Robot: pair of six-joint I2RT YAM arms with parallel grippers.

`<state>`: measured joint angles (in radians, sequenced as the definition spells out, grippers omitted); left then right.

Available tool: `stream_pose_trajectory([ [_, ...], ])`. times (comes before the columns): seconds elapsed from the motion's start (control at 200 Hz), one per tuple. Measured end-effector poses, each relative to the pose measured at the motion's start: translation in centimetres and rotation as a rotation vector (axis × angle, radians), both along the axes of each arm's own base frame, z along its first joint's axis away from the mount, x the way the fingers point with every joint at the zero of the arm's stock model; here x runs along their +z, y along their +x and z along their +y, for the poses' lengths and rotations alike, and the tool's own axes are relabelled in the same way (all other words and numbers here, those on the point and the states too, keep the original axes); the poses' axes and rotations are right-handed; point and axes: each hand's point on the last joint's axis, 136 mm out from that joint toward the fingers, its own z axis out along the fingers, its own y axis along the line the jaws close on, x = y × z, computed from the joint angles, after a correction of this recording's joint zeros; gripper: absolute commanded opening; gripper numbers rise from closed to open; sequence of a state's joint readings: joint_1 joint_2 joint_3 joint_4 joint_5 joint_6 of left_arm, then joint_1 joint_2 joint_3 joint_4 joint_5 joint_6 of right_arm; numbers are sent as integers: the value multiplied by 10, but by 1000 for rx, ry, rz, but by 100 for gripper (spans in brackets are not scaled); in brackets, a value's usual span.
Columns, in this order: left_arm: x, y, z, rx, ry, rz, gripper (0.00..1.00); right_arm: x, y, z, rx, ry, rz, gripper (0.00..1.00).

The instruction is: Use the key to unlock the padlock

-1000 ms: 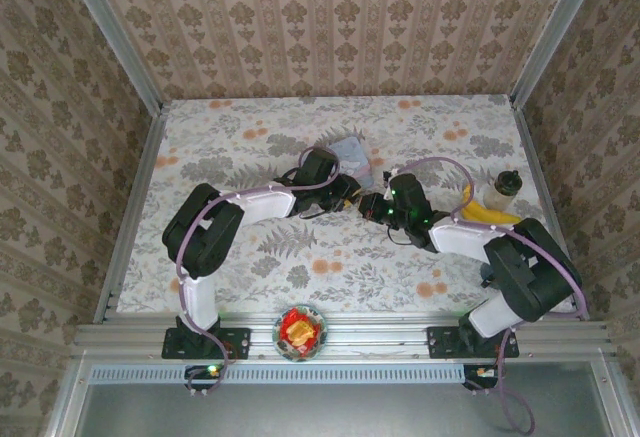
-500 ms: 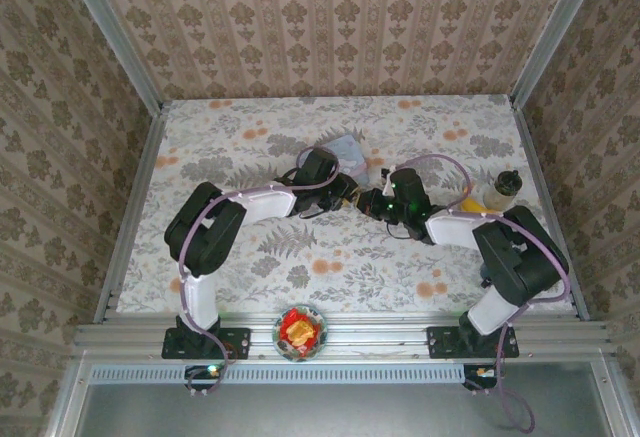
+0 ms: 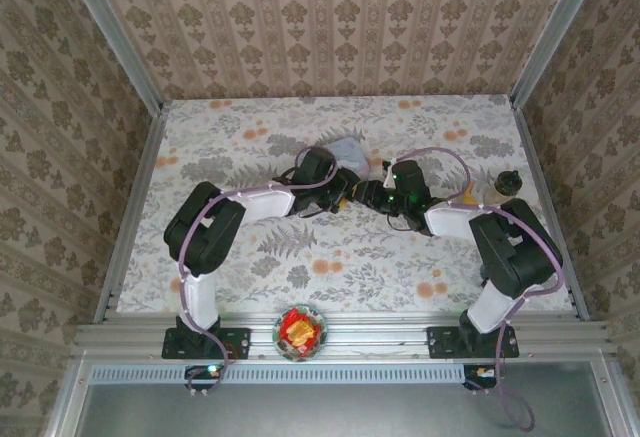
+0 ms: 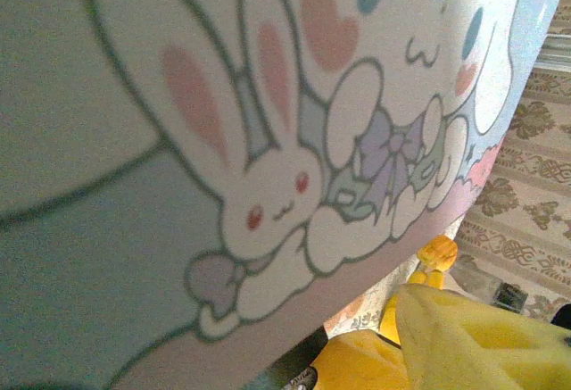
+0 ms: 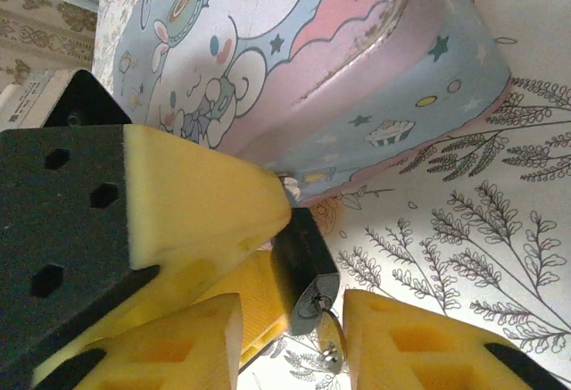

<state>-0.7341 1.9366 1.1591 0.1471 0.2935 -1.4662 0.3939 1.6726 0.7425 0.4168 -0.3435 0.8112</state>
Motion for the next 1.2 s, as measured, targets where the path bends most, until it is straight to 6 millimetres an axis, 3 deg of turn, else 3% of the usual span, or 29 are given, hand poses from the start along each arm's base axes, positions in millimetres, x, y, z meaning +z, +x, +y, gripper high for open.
stream_pose_trajectory([
  [0.13, 1, 0, 3, 0, -14, -8, 69, 0, 1, -2, -12, -10, -5, 46],
  [0.335, 3, -9, 8, -31, -15, 1, 70, 3, -8, -5, -8, -54, 4, 46],
  [0.52, -9, -21, 17, -107, 88, -25, 68, 1, -17, -15, -15, -135, 18, 45],
  [0.785, -26, -38, 18, -196, 249, -125, 64, 26, -11, -32, -78, -186, -66, 48],
  [1.04, -34, -18, 19, -181, 346, -272, 61, 13, -21, -43, -88, -240, -42, 50],
  [1.2, -35, 6, 16, -166, 422, -355, 56, 14, -24, -46, -93, -249, -42, 51],
])
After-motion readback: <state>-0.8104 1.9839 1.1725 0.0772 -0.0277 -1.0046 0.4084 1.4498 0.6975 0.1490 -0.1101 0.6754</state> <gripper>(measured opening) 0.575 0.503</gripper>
